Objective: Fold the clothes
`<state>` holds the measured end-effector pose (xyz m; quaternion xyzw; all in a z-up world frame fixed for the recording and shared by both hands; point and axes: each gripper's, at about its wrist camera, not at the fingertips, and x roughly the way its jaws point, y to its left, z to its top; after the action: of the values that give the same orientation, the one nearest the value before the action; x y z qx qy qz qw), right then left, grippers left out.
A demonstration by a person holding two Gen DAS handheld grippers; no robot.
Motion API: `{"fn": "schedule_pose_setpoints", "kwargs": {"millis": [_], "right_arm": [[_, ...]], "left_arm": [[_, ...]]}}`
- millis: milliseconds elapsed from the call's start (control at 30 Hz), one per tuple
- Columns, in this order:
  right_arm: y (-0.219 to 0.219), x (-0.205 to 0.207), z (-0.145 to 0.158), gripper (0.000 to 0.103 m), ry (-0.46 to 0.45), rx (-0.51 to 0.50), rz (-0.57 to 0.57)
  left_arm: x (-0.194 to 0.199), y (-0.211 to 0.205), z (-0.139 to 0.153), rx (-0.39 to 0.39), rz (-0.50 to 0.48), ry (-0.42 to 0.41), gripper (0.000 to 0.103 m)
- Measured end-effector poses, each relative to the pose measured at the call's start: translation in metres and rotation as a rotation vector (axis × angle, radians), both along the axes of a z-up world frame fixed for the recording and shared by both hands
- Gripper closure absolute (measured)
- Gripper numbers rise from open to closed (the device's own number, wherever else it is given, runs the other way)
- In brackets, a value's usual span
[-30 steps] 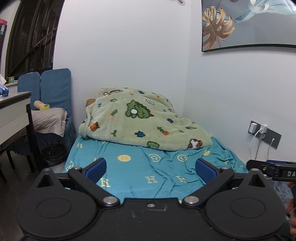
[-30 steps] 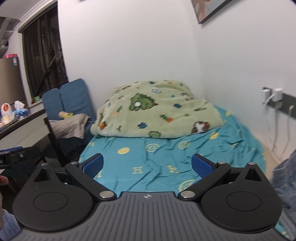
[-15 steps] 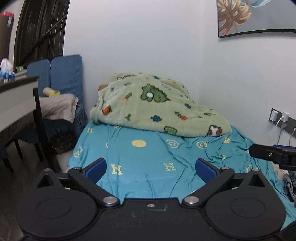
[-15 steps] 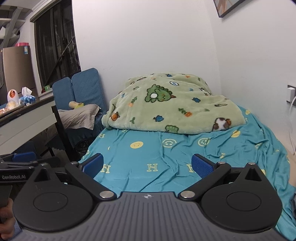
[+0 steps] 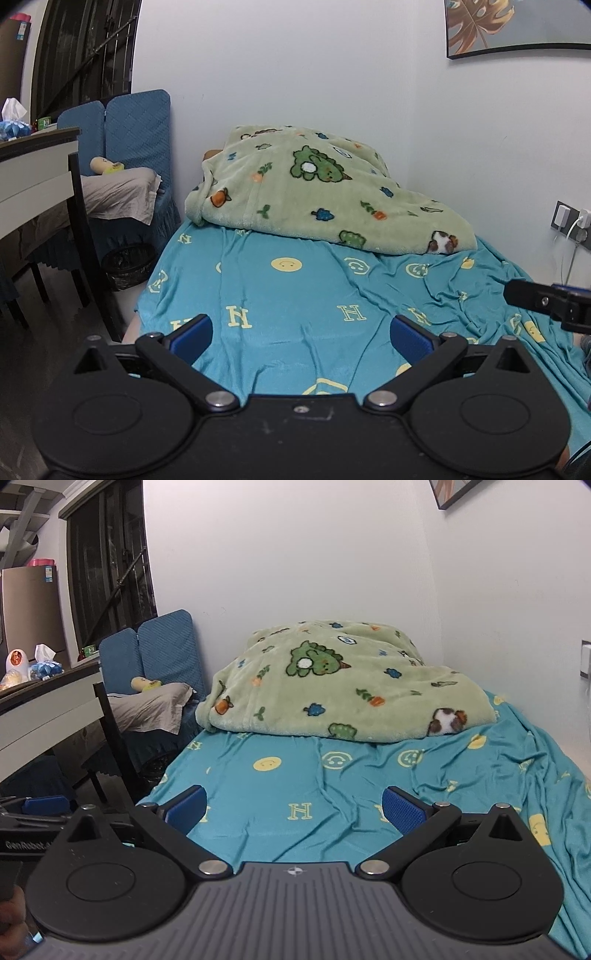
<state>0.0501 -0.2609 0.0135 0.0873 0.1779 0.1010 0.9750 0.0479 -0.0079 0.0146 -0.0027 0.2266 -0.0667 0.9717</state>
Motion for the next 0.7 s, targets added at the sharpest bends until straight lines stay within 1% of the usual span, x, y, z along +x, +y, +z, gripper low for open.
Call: {"fn": "schedule_pose_setpoints", "kwargs": {"millis": [133, 267, 433, 700], "right_arm": [[-0.005, -0.005, -0.008, 0.0, 0.008, 0.005, -0.011], [-0.003, -0.005, -0.008, 0.0, 0.001, 0.01, 0.0], [0.002, -0.004, -0.008, 0.0, -0.01, -0.015, 0.001], [0.007, -0.004, -0.01, 0.0, -0.005, -0.033, 0.008]], "left_arm": [[-0.005, 0.003, -0.006, -0.009, 0.007, 0.005, 0.001], [-0.009, 0.0, -0.009, -0.006, 0.003, 0.005, 0.001], [-0.012, -0.002, -0.009, 0.008, 0.008, -0.013, 0.001], [-0.011, 0.003, -0.009, -0.008, 0.027, -0.013, 0.0]]}}
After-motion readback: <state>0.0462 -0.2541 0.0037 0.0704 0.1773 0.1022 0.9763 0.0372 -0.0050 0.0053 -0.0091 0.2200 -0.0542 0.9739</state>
